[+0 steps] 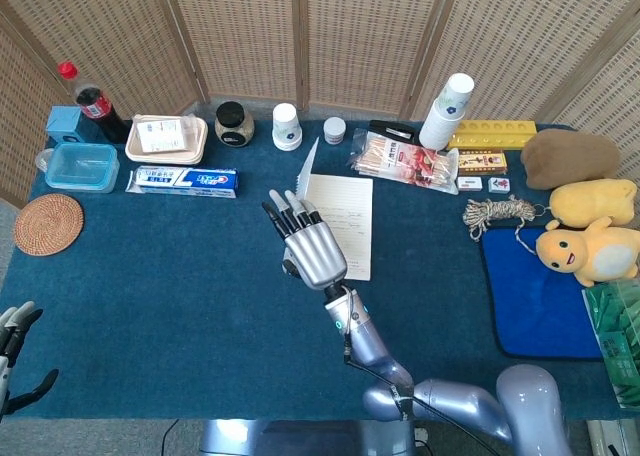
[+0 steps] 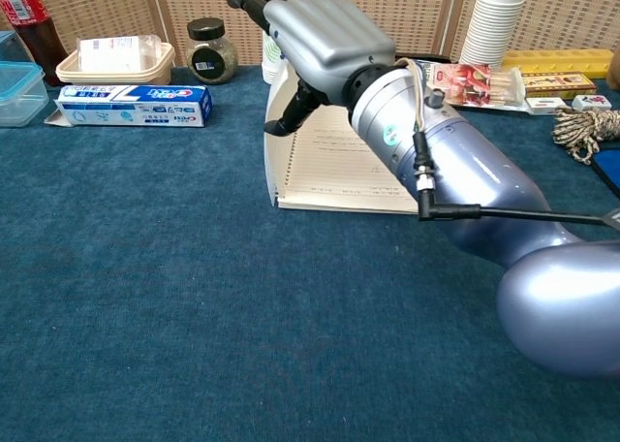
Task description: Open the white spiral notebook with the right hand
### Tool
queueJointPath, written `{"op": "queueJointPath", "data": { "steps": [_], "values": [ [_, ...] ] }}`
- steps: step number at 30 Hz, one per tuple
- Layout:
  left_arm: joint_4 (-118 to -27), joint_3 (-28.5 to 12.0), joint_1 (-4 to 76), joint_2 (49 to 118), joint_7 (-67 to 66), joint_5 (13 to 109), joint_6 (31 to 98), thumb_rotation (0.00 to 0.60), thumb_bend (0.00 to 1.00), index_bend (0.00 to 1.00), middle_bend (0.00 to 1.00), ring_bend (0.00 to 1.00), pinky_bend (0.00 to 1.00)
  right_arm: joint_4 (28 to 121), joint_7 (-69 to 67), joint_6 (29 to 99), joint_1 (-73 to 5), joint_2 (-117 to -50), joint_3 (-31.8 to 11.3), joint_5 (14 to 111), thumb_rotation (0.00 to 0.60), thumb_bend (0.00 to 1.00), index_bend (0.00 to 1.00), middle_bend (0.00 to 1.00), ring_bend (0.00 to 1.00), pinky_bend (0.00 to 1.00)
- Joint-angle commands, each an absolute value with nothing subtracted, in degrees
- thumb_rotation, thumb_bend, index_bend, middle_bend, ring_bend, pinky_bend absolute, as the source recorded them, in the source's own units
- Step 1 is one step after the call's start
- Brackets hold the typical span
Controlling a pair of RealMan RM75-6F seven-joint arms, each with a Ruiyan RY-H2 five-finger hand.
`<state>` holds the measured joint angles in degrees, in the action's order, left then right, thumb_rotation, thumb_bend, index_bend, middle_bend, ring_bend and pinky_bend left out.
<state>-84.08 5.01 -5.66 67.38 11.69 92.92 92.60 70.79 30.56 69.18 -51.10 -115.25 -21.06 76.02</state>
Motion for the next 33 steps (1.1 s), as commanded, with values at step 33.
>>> {"op": "queueJointPath", "data": {
  "steps": [33],
  "values": [
    [-81.8, 5.4, -6.2, 68.0, 13.7, 93.8, 92.9, 0.600, 0.25, 0.16, 0.07, 0.03, 0.00, 75.3, 32.5, 70.5, -47.3, -111.7, -16.6, 75.6, 0.569, 0.18, 0.00, 0.02, 0.02, 0.19]
  ]
}}
